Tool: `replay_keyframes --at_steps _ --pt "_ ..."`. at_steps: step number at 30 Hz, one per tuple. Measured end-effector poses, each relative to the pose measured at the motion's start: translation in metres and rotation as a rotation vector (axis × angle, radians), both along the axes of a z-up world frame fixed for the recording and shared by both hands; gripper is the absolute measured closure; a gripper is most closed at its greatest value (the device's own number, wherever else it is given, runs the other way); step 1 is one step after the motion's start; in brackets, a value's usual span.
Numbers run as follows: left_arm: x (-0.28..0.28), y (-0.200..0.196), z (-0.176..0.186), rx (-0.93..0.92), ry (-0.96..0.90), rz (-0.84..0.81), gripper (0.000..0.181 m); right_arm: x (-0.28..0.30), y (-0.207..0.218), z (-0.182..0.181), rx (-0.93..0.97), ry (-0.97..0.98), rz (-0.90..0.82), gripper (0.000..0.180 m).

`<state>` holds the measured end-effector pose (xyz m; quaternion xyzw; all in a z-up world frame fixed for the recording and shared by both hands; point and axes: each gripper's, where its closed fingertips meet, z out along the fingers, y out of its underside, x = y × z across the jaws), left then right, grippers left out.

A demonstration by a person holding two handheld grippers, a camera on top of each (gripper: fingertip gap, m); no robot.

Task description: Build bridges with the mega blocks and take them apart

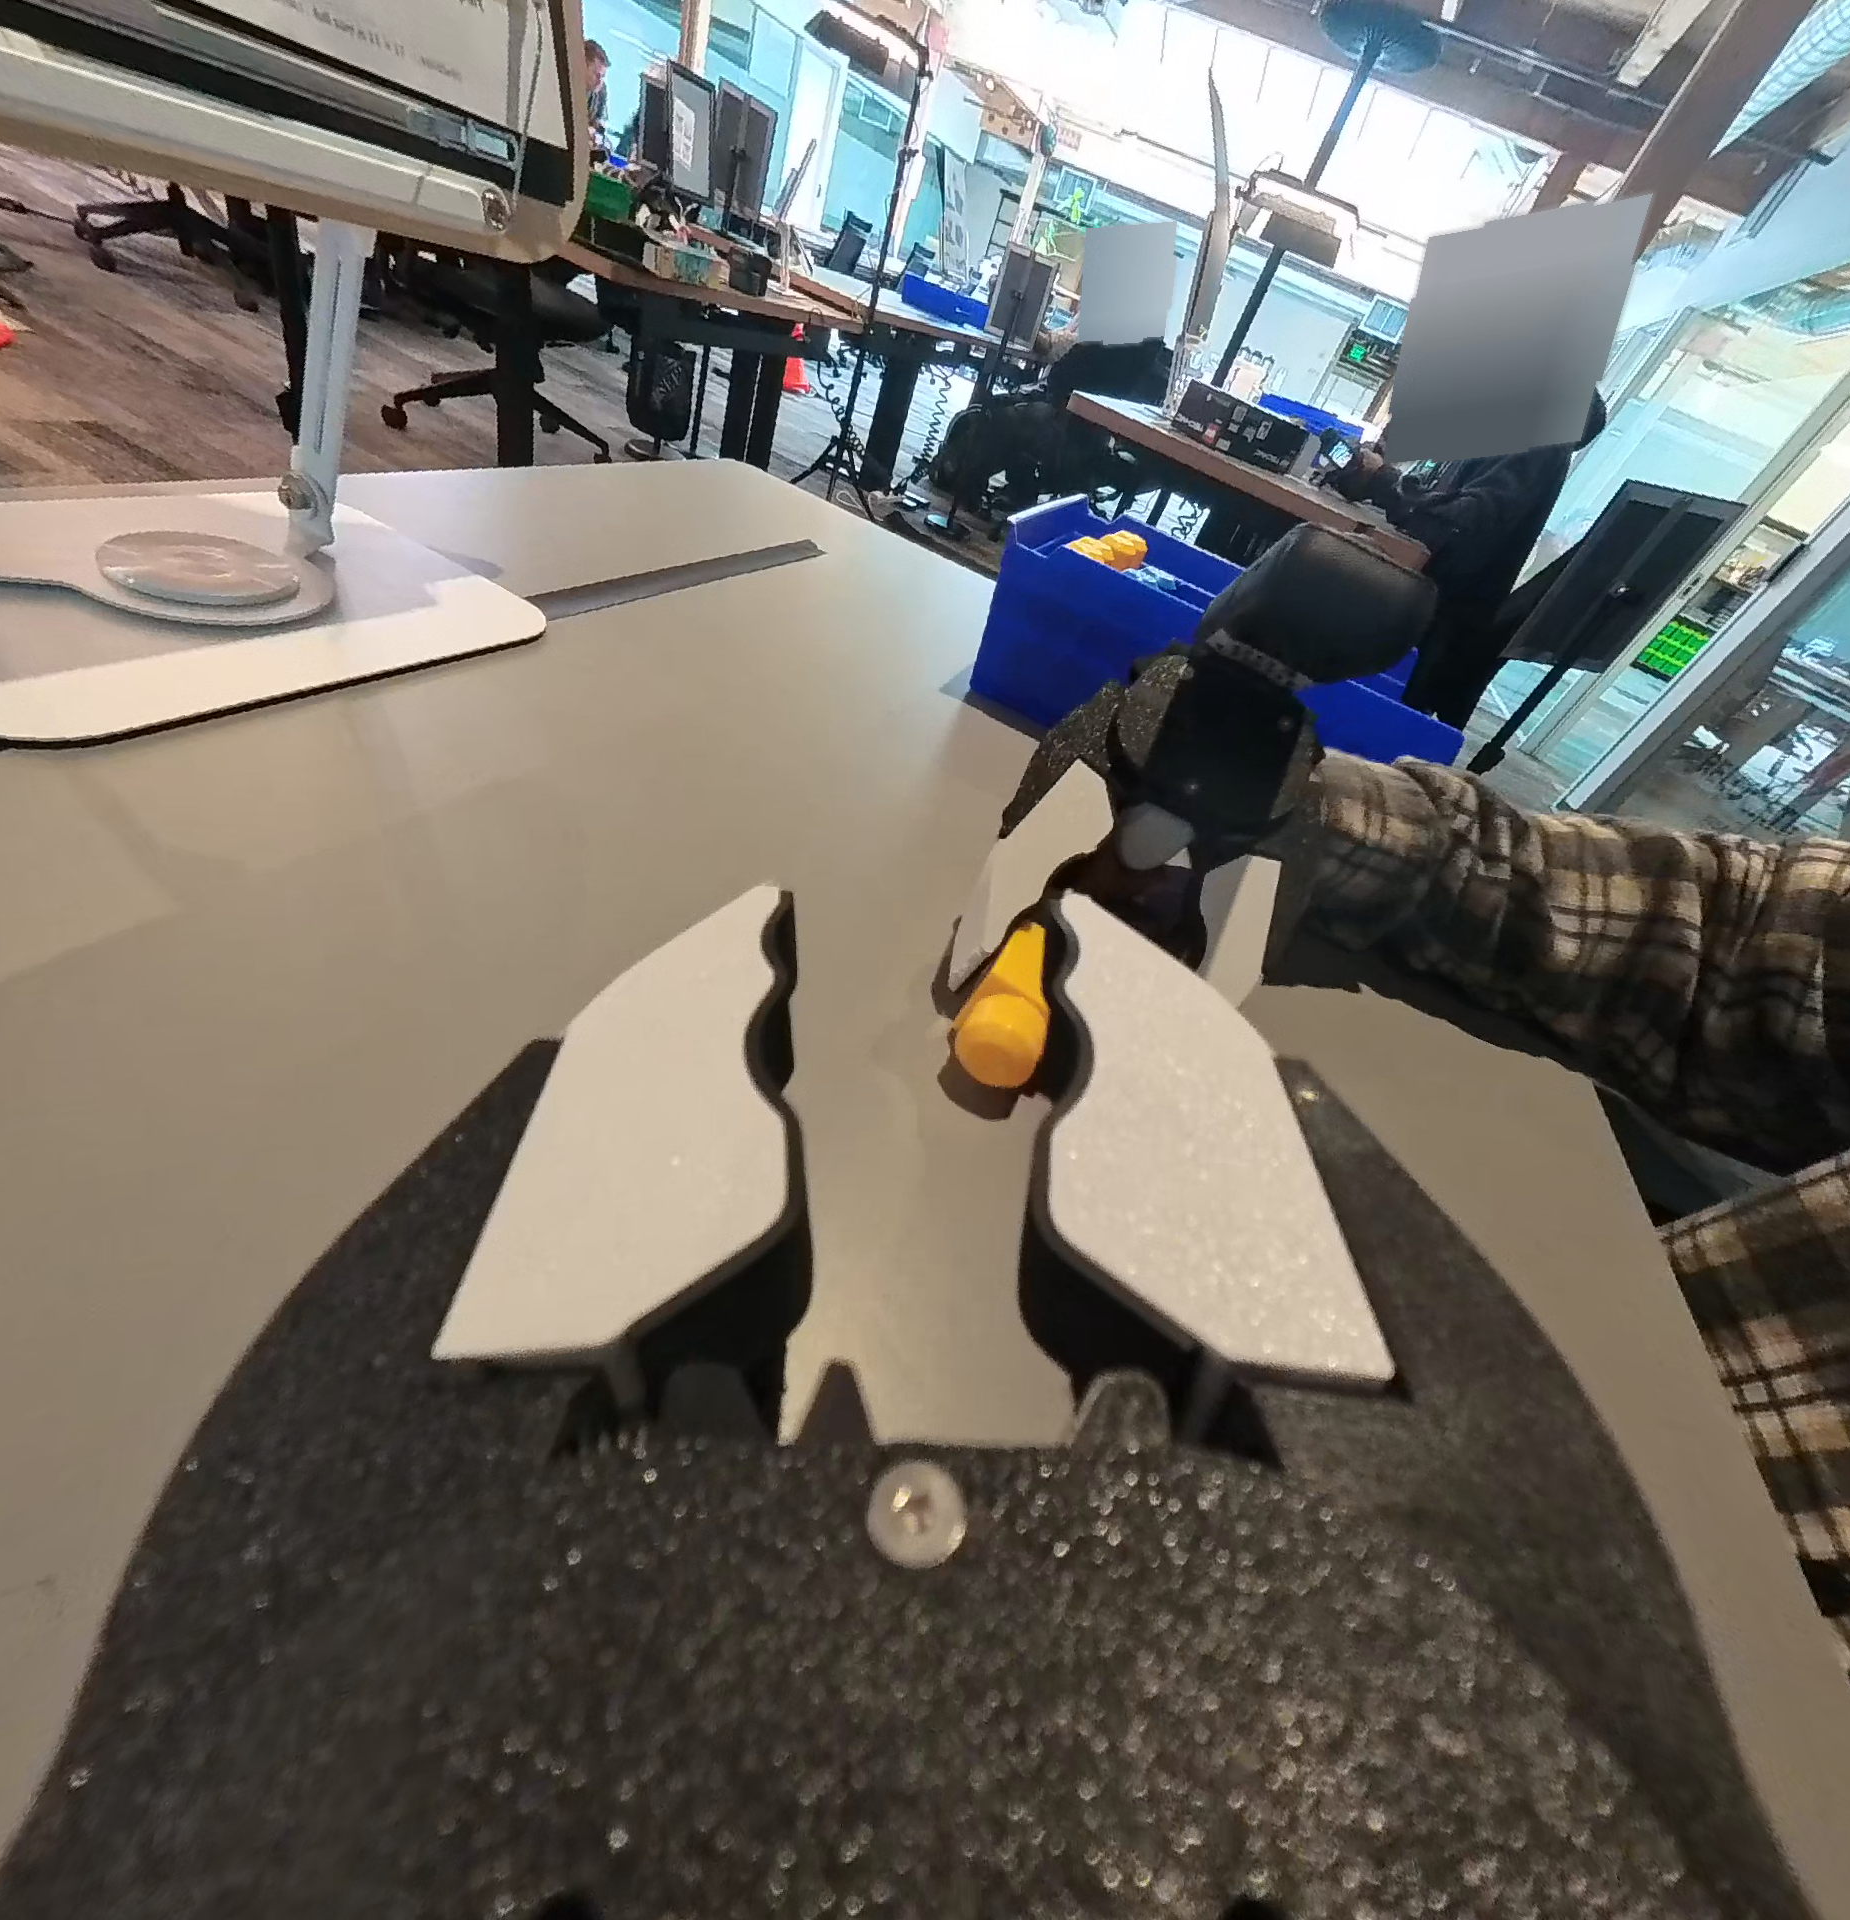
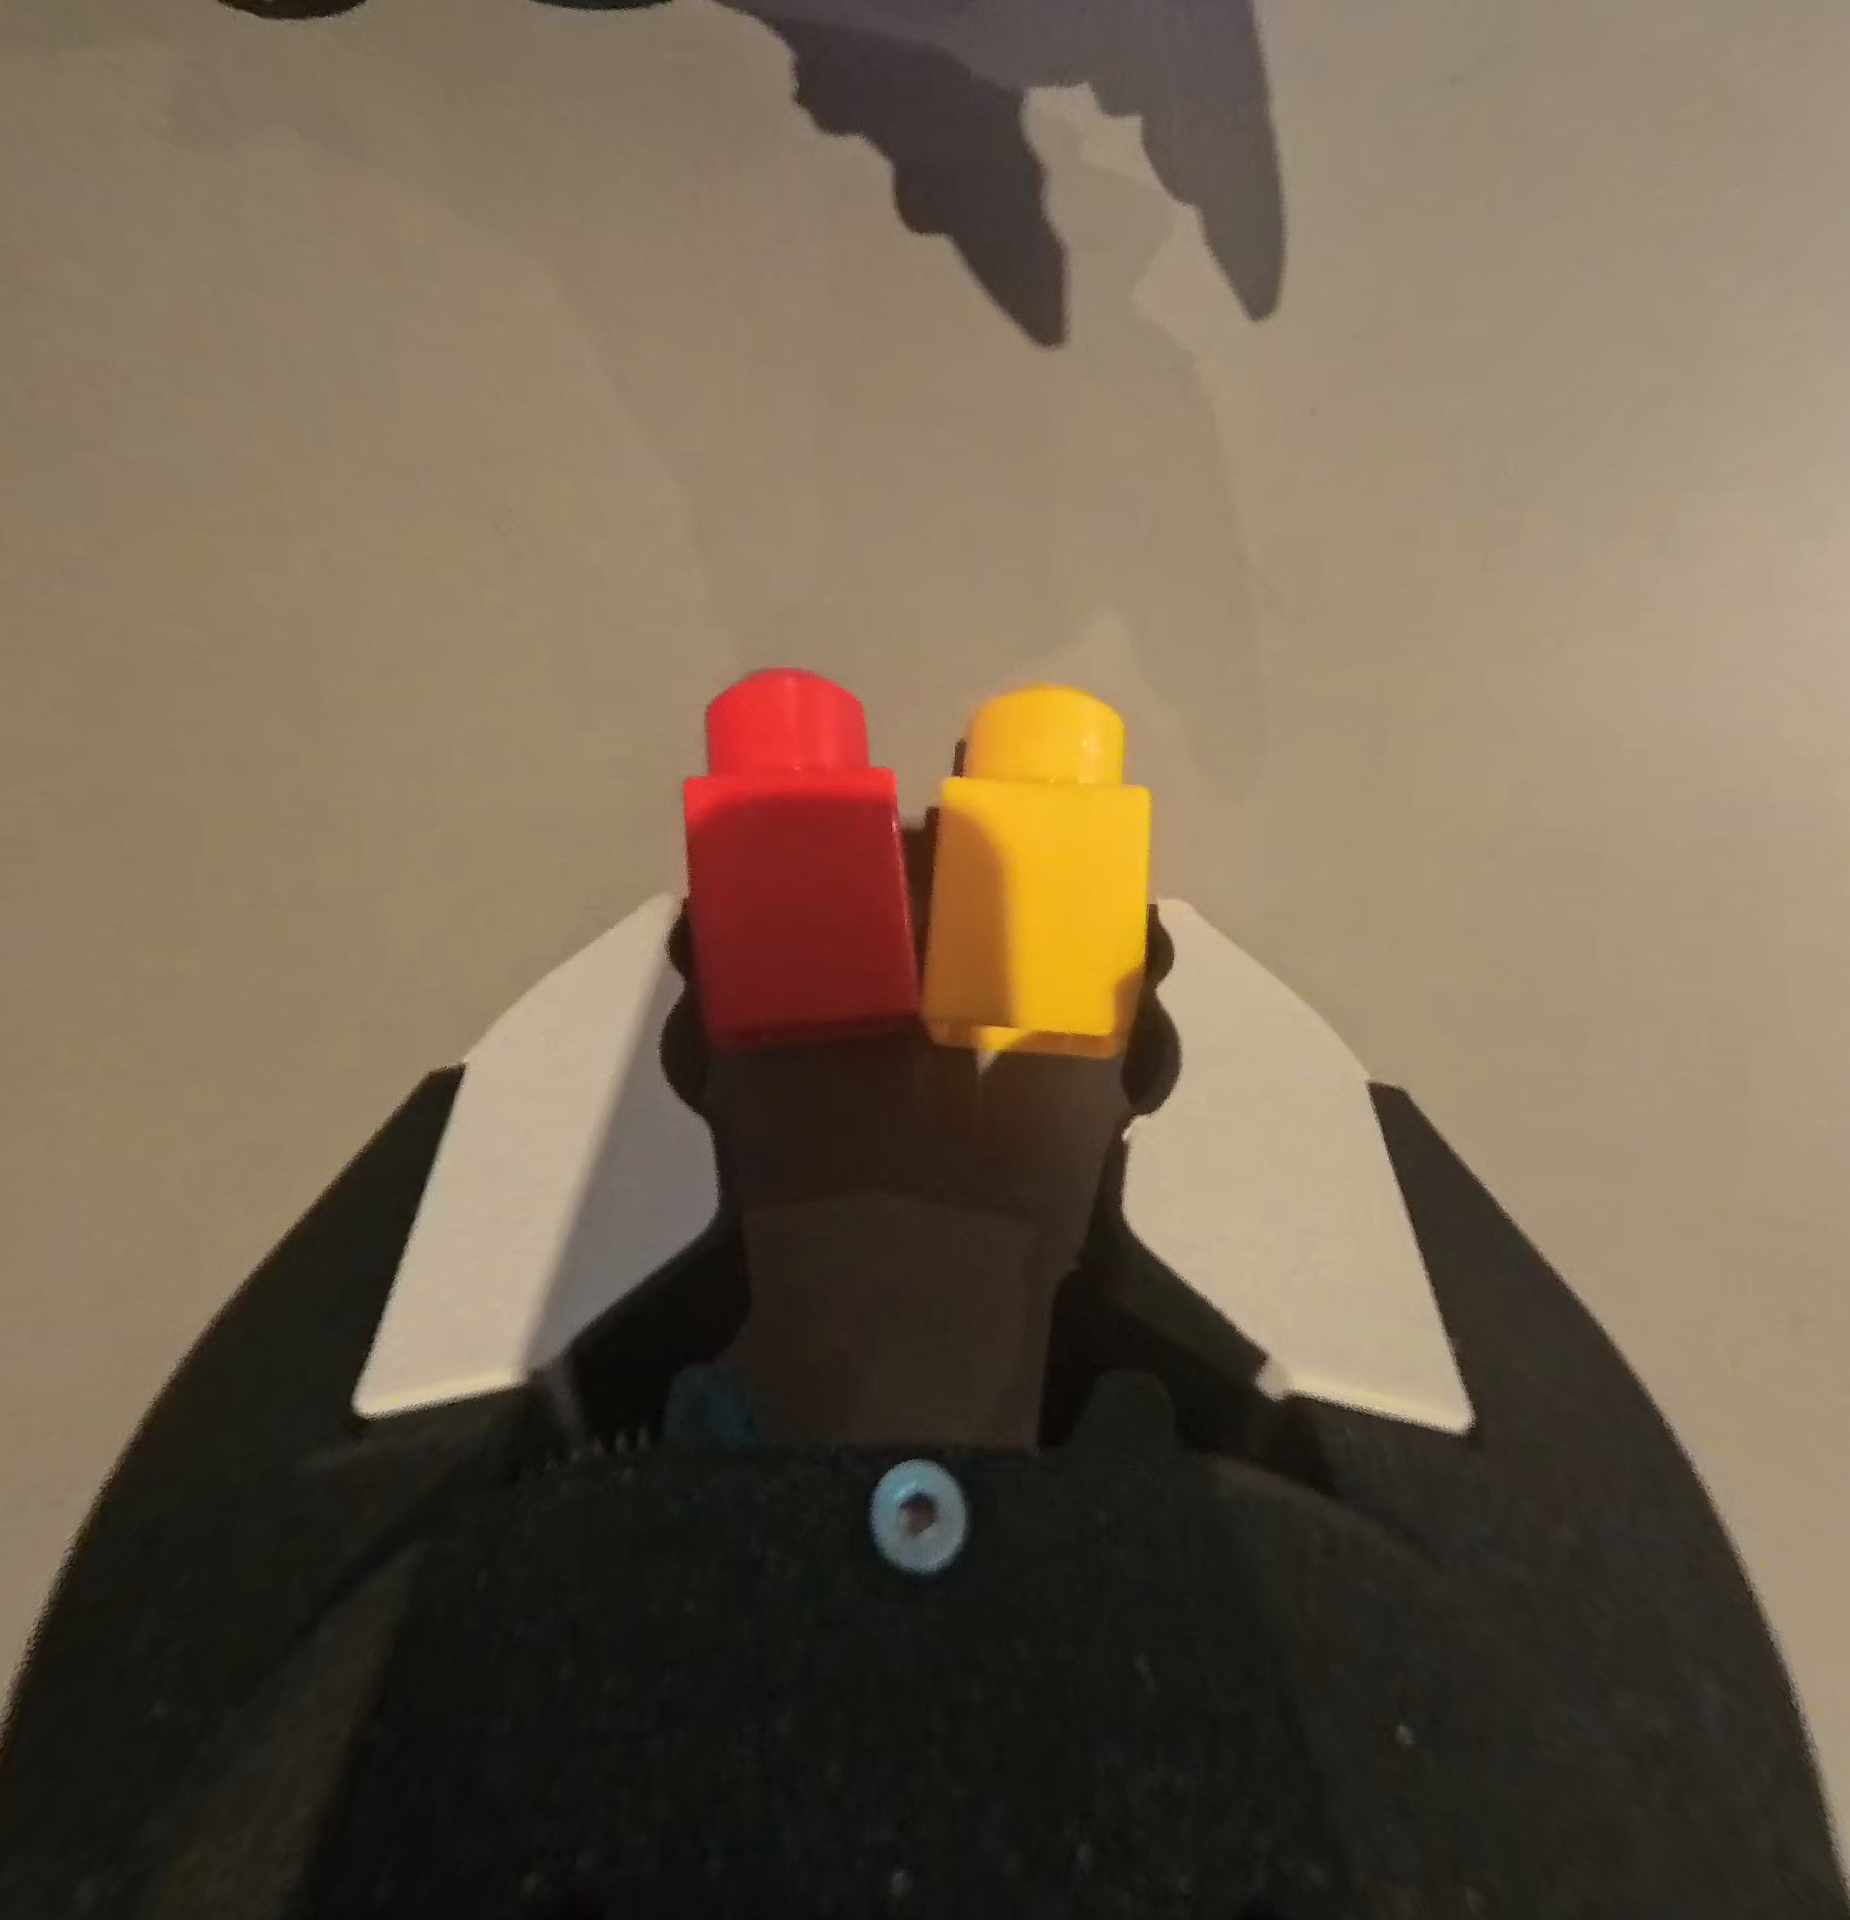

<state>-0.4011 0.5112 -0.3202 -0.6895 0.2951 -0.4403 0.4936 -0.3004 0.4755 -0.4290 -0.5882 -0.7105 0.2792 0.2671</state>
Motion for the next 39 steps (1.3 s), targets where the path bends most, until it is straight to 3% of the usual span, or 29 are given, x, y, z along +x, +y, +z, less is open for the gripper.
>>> replay_keyframes --at_steps 4,11,14,18,24,31,36,39 --pt "0.0 0.0 -0.001 -0.005 0.001 -0.004 0.136 0.002 0.001 -0.004 -0.029 -0.028 -0.009 0.099" --pt "0.001 -0.002 0.001 -0.002 -0.002 -0.01 0.136 -0.005 0.004 -0.002 -0.007 -0.017 -0.021 0.063" --pt "0.002 -0.002 0.0 -0.003 0.002 -0.016 0.136 -0.01 0.005 -0.004 -0.002 -0.037 -0.005 0.066" --pt "0.003 -0.003 0.0 -0.001 0.01 -0.023 0.136 -0.013 0.0 -0.004 -0.038 -0.086 0.037 0.091" --pt "0.003 -0.003 -0.002 -0.007 0.014 -0.023 0.136 -0.009 -0.004 -0.001 -0.025 -0.217 0.067 0.097" --pt "0.002 -0.004 0.001 -0.001 0.009 -0.023 0.136 -0.009 -0.002 -0.001 -0.013 -0.196 0.046 0.095" --pt "0.003 -0.004 0.001 -0.001 0.011 -0.027 0.136 -0.006 -0.001 -0.004 0.034 -0.153 0.027 0.068" --pt "0.003 -0.004 0.001 -0.002 0.008 -0.027 0.136 -0.001 0.001 0.002 0.066 -0.086 0.019 0.066"
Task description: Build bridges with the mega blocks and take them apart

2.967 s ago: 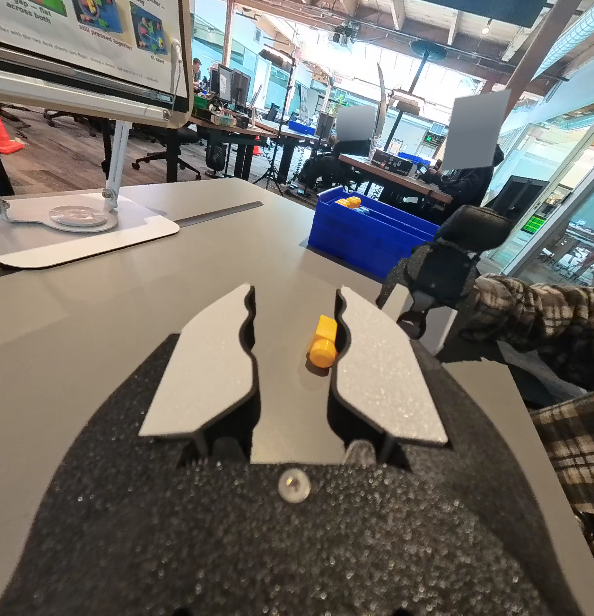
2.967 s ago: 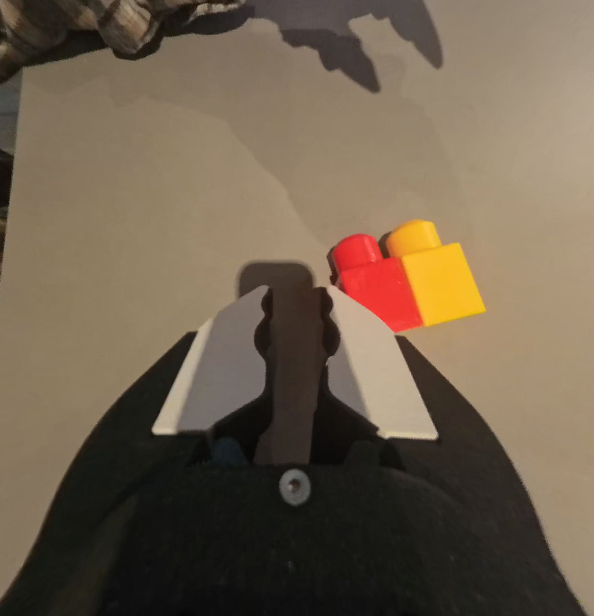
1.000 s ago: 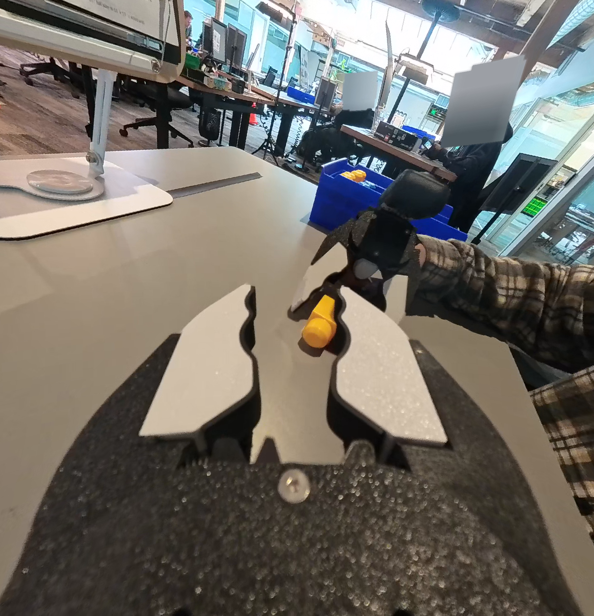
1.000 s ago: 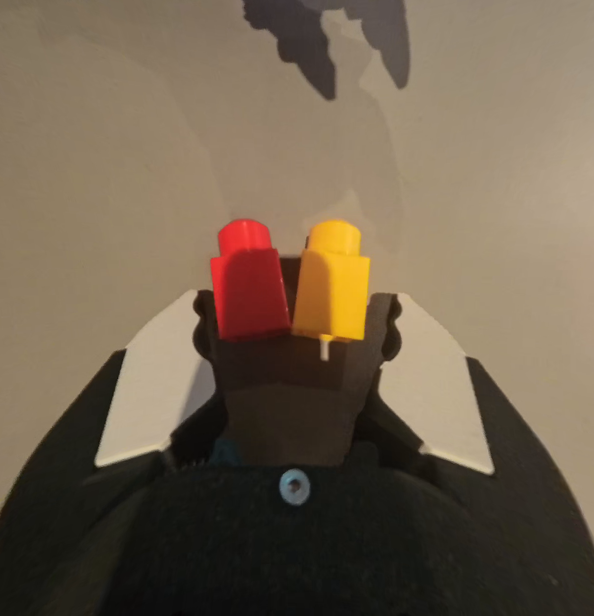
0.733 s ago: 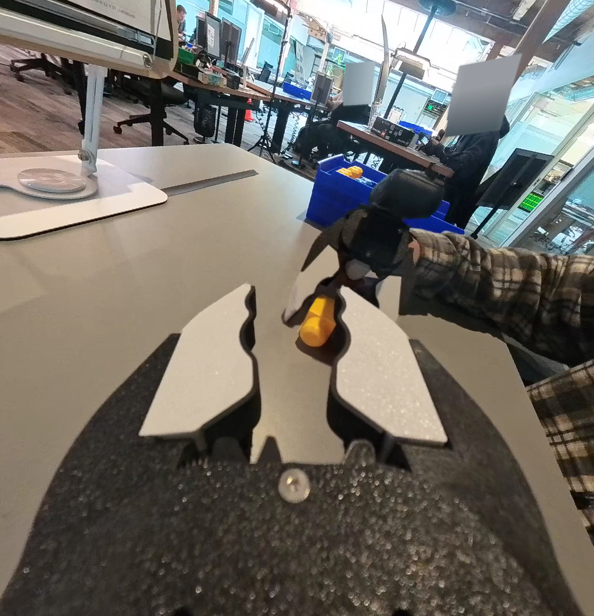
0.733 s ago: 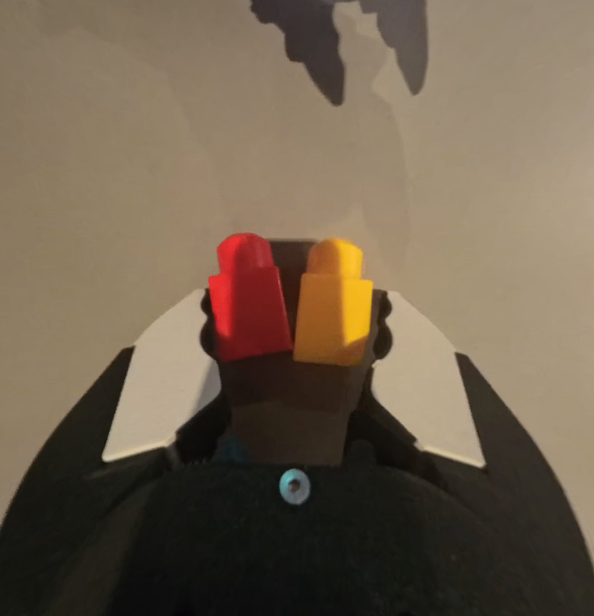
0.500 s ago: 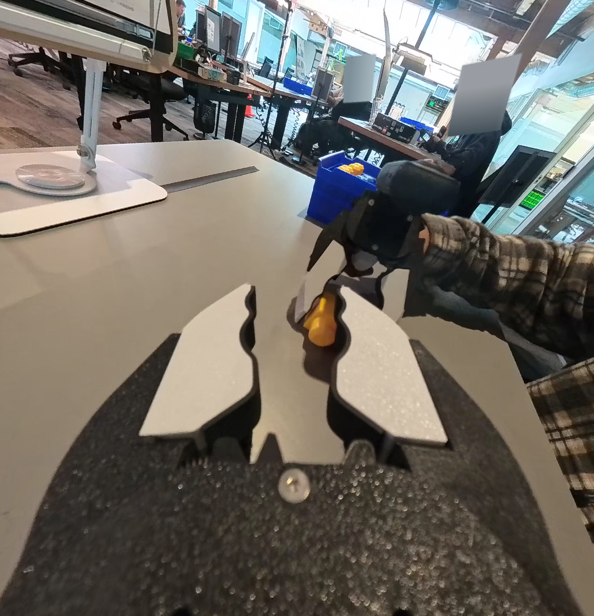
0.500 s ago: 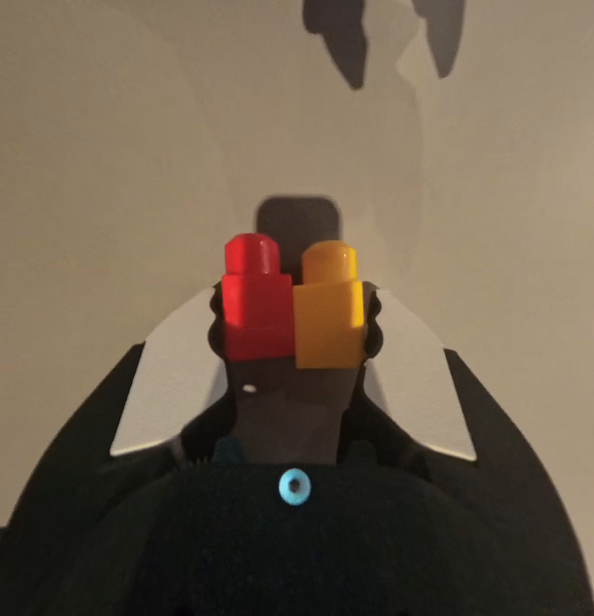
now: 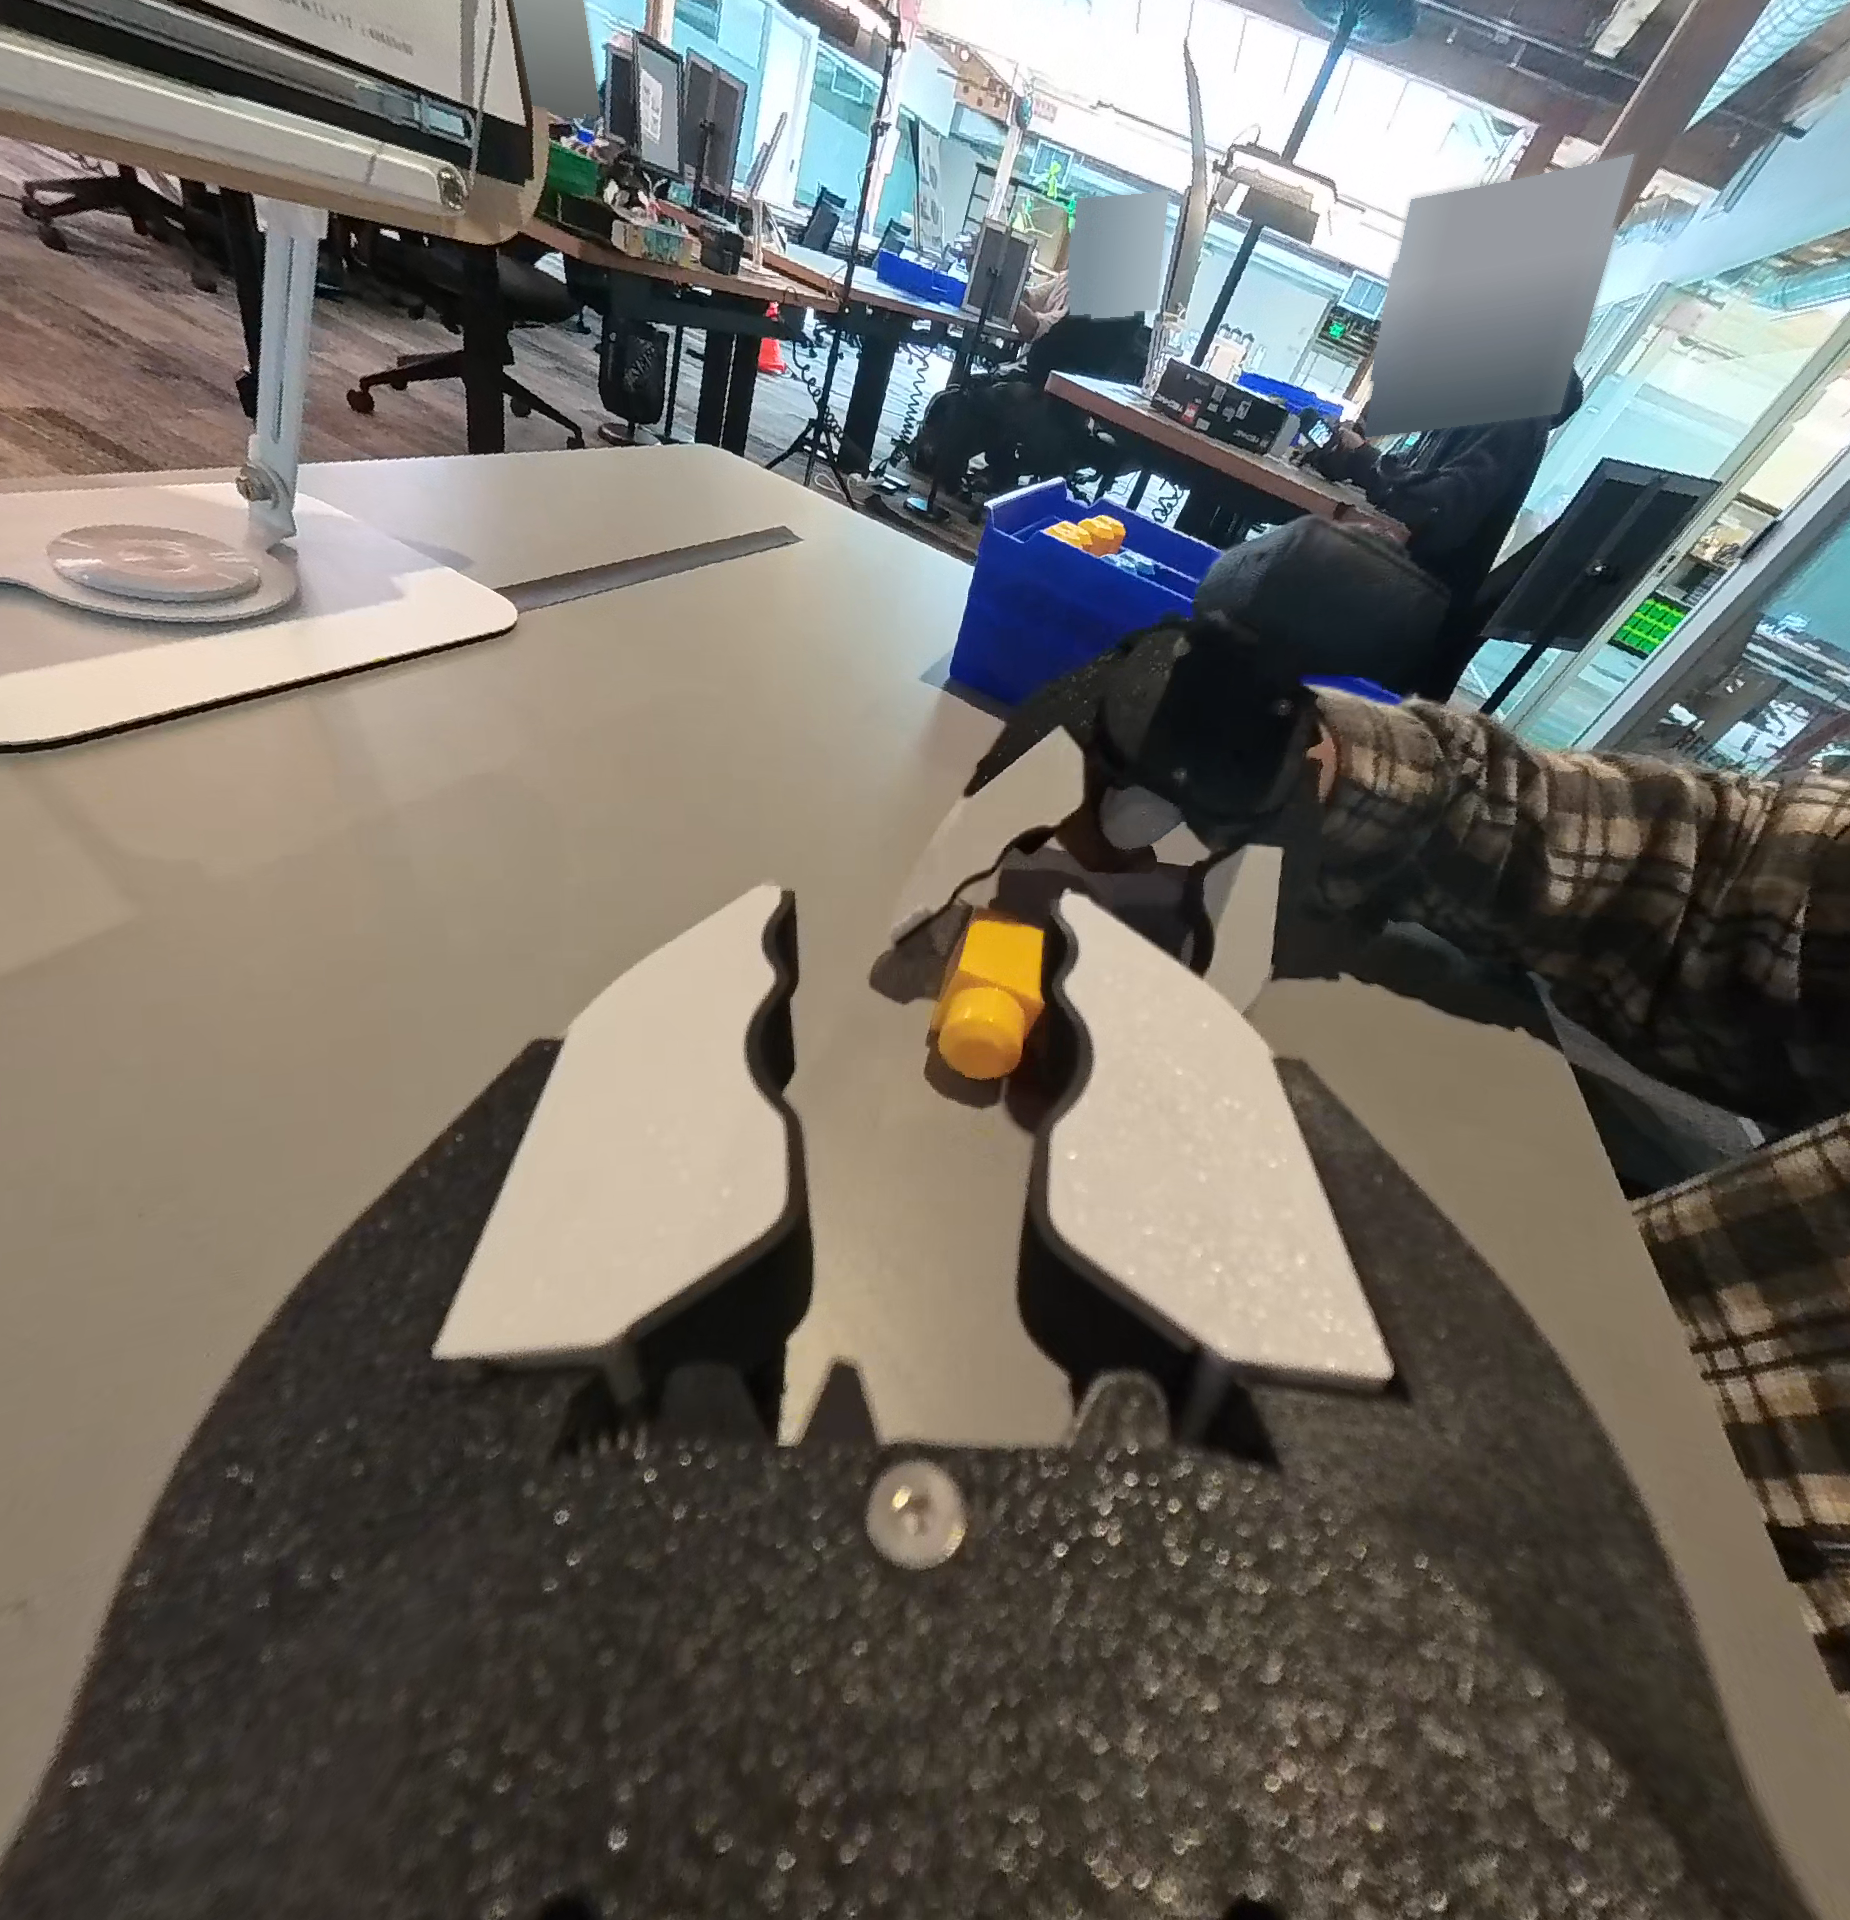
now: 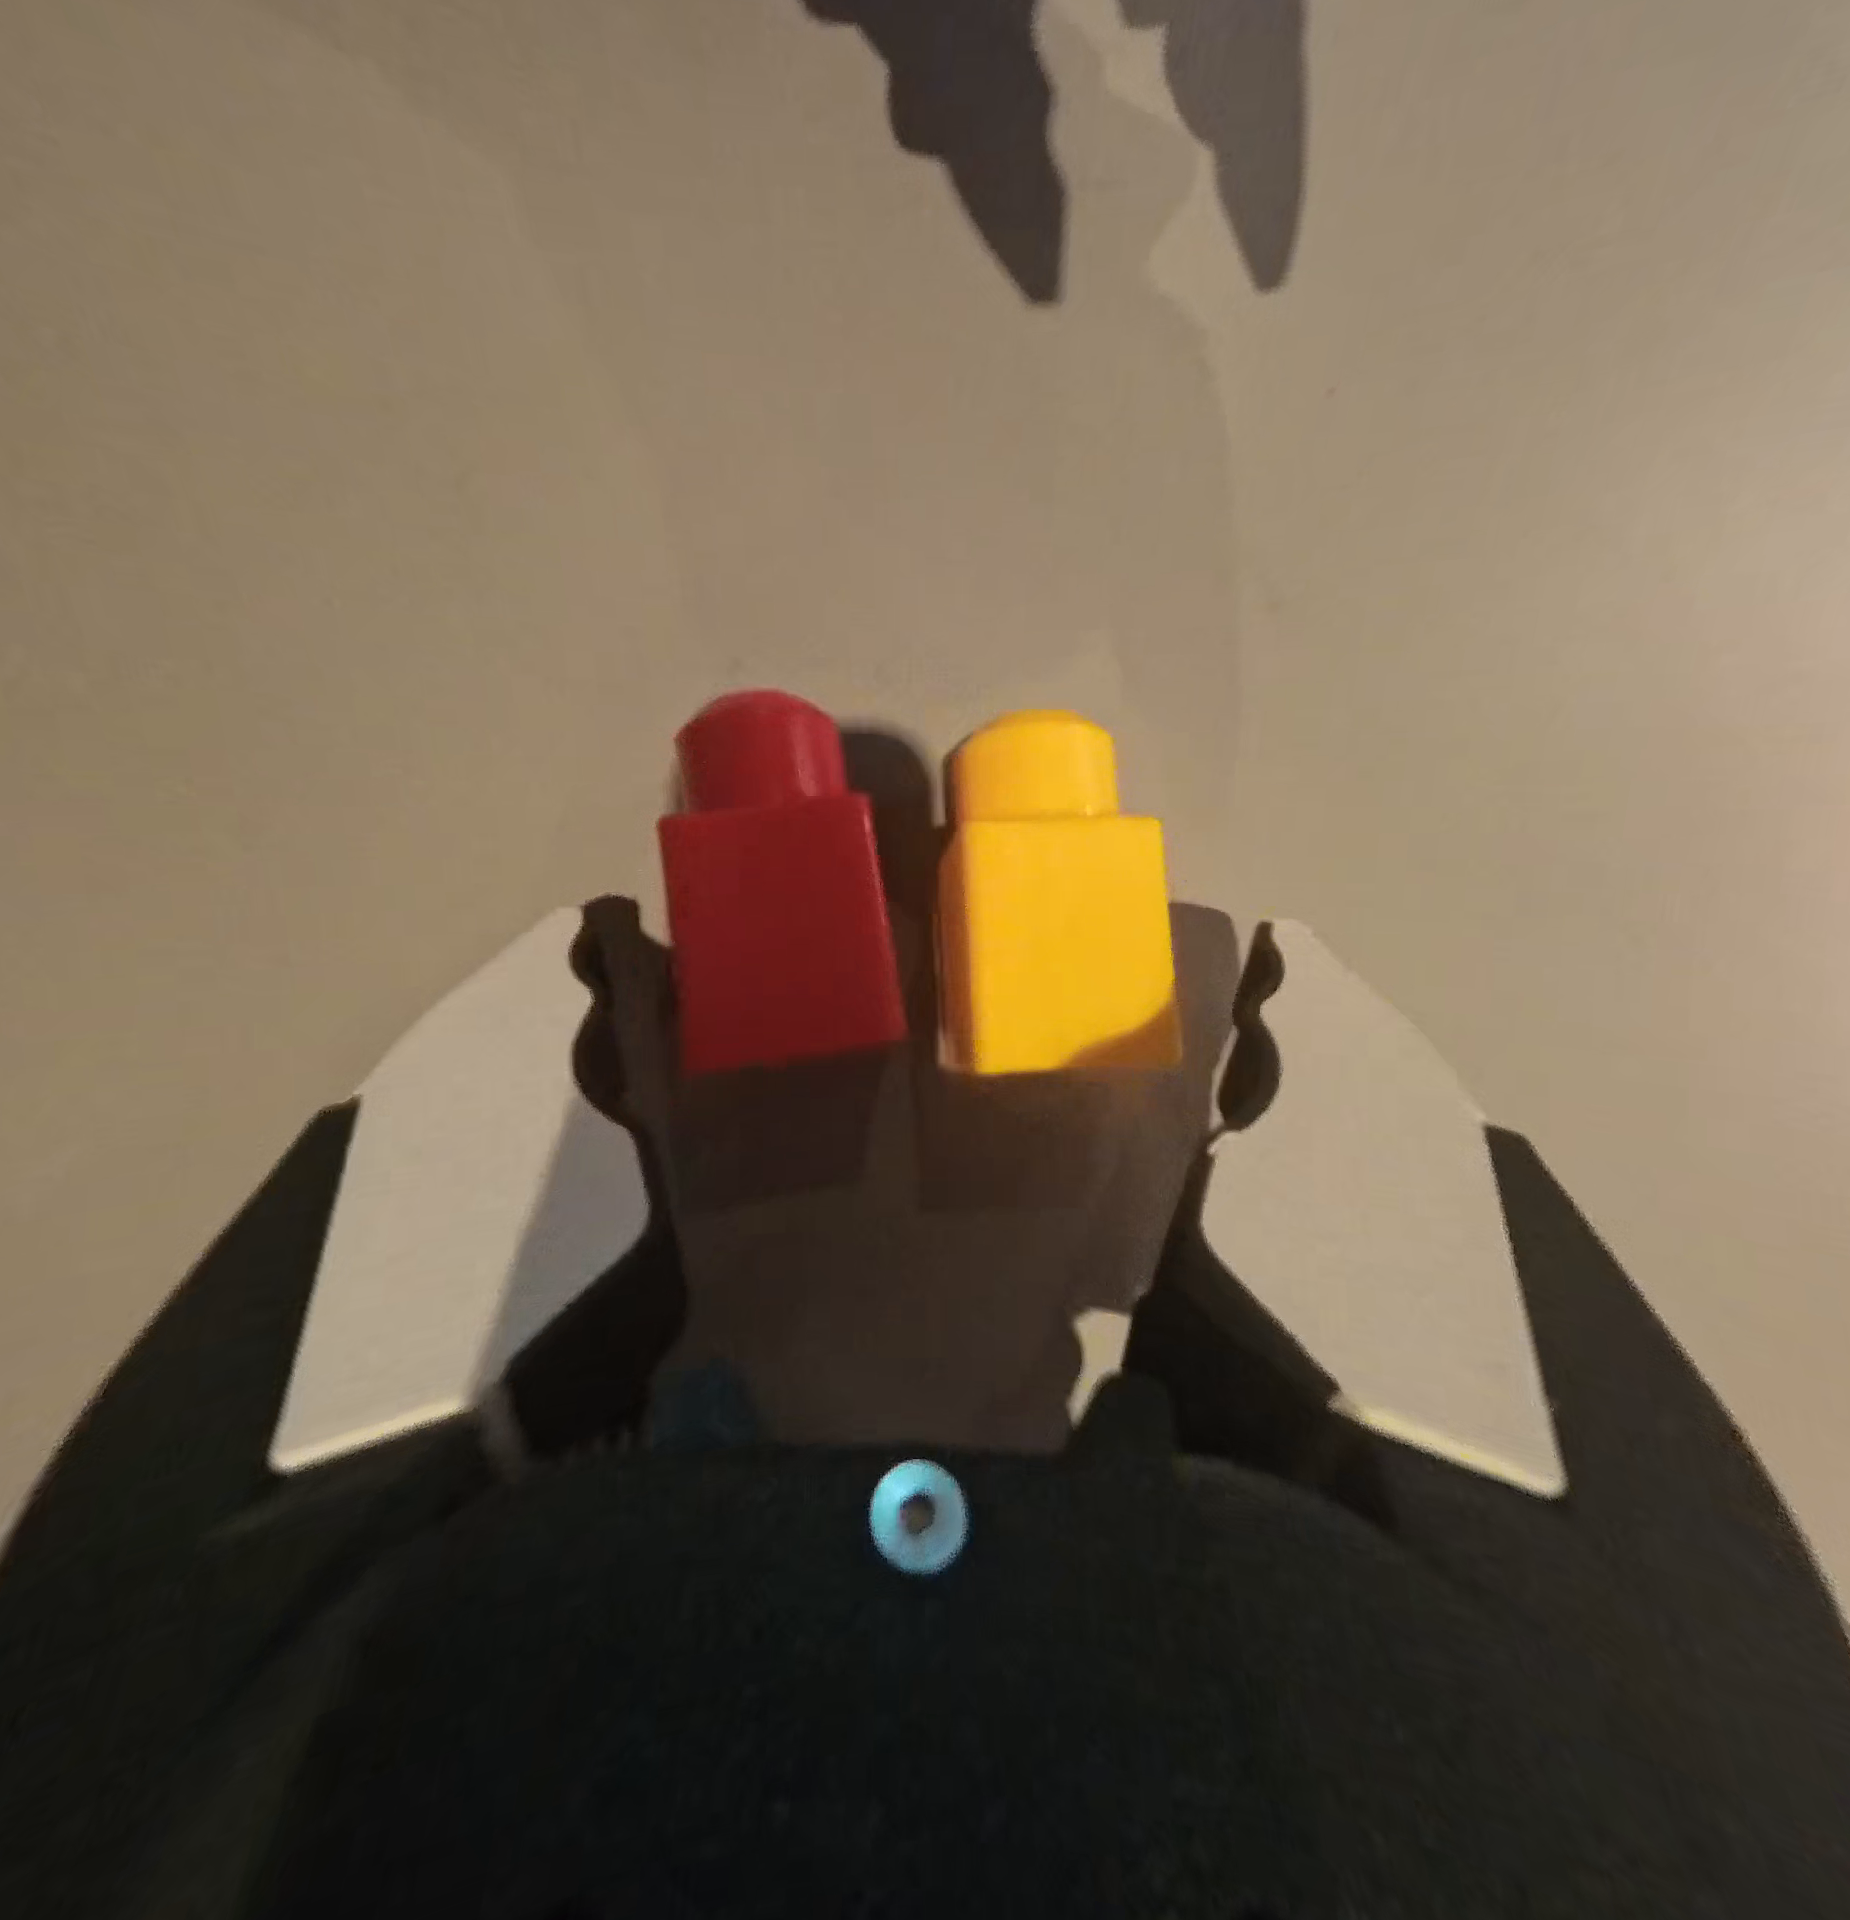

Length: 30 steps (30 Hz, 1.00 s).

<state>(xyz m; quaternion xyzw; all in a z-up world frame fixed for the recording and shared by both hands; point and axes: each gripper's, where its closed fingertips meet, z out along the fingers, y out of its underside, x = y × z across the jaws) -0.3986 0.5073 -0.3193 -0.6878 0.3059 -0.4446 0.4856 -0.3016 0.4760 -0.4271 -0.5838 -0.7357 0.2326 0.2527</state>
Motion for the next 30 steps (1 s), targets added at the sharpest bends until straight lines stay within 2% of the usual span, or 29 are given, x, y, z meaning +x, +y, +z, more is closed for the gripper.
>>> replay_keyframes --at_steps 3,7,15,30 --pt "0.0 0.0 -0.001 -0.002 0.003 0.001 0.136 0.006 0.006 0.003 -0.009 0.044 -0.038 0.067" --pt "0.001 0.001 -0.004 -0.008 0.008 0.0 0.136 0.006 0.012 0.02 0.059 0.089 -0.113 0.058" --pt "0.001 0.001 -0.005 -0.013 0.011 0.001 0.136 -0.008 0.012 0.039 0.324 0.068 -0.204 0.055" --pt "0.001 0.0 -0.003 -0.011 0.009 -0.003 0.136 -0.001 0.027 0.031 0.35 0.017 -0.251 0.055"
